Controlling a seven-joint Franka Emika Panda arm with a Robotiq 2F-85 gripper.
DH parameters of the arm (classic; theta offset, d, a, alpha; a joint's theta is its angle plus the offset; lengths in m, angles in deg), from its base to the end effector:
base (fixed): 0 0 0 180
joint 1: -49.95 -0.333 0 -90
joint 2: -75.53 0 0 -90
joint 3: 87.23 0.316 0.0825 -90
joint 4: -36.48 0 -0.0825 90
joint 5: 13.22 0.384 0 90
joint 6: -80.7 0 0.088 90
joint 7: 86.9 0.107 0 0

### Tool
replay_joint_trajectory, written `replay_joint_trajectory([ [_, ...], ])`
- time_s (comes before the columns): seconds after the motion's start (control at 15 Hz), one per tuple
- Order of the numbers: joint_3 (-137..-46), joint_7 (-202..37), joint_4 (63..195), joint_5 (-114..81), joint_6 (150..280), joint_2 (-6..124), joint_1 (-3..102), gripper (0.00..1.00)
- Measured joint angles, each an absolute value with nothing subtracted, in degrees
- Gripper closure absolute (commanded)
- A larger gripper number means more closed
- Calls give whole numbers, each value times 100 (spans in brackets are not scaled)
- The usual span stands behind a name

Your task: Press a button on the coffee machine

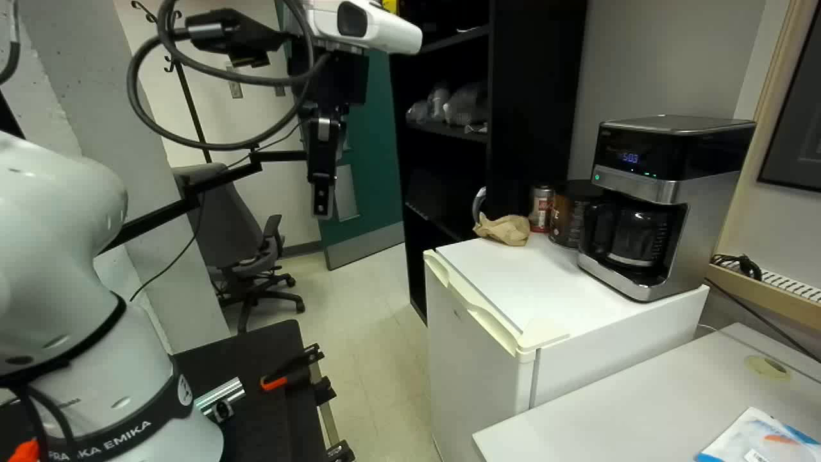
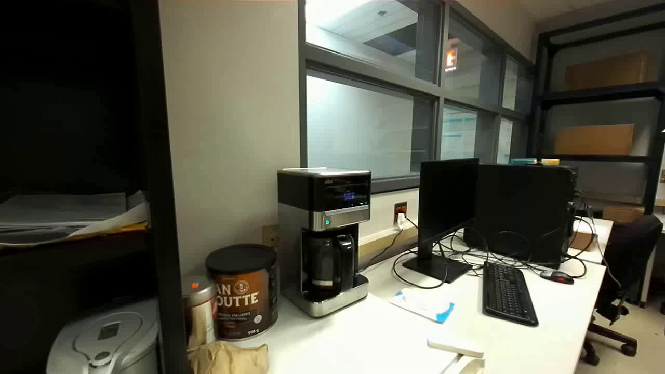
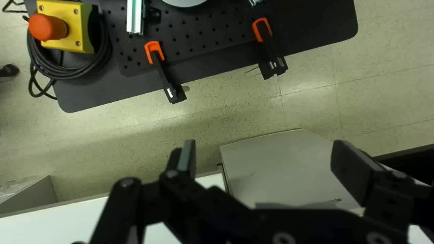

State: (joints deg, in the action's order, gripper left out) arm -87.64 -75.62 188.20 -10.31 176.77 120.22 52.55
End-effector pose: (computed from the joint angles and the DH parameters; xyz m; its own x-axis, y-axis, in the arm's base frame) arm 0.2937 -0.0105 0.4605 0.9486 -0.2478 -0.1971 -0.2557 -0.9666 -0.0153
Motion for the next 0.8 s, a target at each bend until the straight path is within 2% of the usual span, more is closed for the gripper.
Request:
replay_joint_trajectory([
  [0.8, -8657, -7592, 18817, -1261, 17853, 11955, 5259, 0],
])
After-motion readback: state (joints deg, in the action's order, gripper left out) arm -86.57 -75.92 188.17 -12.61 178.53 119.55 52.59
